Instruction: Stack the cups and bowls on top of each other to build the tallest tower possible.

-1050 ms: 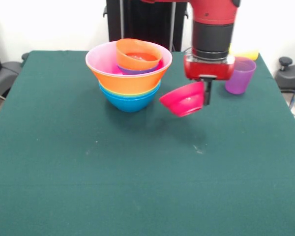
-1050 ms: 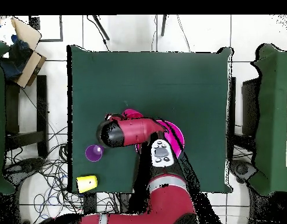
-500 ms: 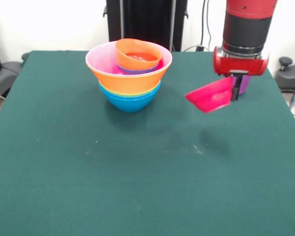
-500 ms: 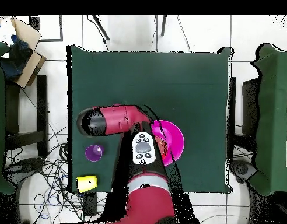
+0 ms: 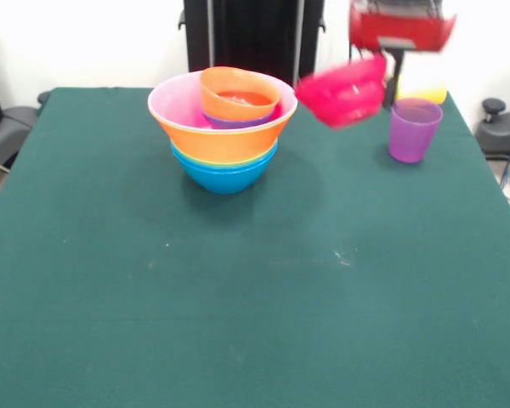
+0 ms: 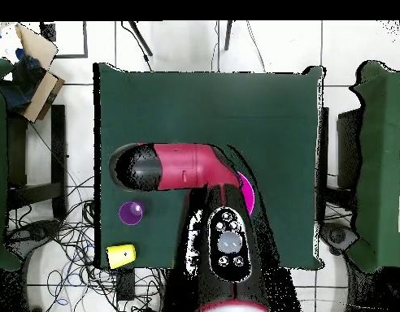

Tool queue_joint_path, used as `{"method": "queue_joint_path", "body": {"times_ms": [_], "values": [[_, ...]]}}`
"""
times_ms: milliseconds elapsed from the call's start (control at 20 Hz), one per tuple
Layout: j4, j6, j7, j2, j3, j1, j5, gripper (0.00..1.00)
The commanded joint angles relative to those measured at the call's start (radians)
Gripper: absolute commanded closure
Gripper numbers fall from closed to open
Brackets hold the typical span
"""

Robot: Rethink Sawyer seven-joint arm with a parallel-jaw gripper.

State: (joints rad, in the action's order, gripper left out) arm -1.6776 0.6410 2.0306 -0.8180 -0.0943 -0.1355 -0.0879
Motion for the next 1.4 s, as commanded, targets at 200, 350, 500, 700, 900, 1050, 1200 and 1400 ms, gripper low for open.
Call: {"method": "queue_joint_path", "body": {"times_ms": [200,350,500,700,900,1050,1200,1400], "values": [[-0.147,0.220,-0.162,-0.244,-0.057,-0.118,0.009,1.00],[-0.178,0.208,-0.184,-0.272,-0.067,-0.152,-0.003,1.00],[-0.215,0.192,-0.207,-0.301,-0.076,-0.181,-0.011,1.00],[-0.261,0.169,-0.211,-0.328,-0.082,-0.206,-0.016,1.00],[-0.292,0.135,-0.208,-0.335,-0.093,-0.224,-0.026,1.00],[-0.311,0.110,-0.195,-0.332,-0.097,-0.233,-0.033,1.00],[-0.335,0.075,-0.180,-0.324,-0.104,-0.244,-0.039,1.00],[-0.378,0.019,-0.158,-0.315,-0.111,-0.258,-0.045,1.00]]}}
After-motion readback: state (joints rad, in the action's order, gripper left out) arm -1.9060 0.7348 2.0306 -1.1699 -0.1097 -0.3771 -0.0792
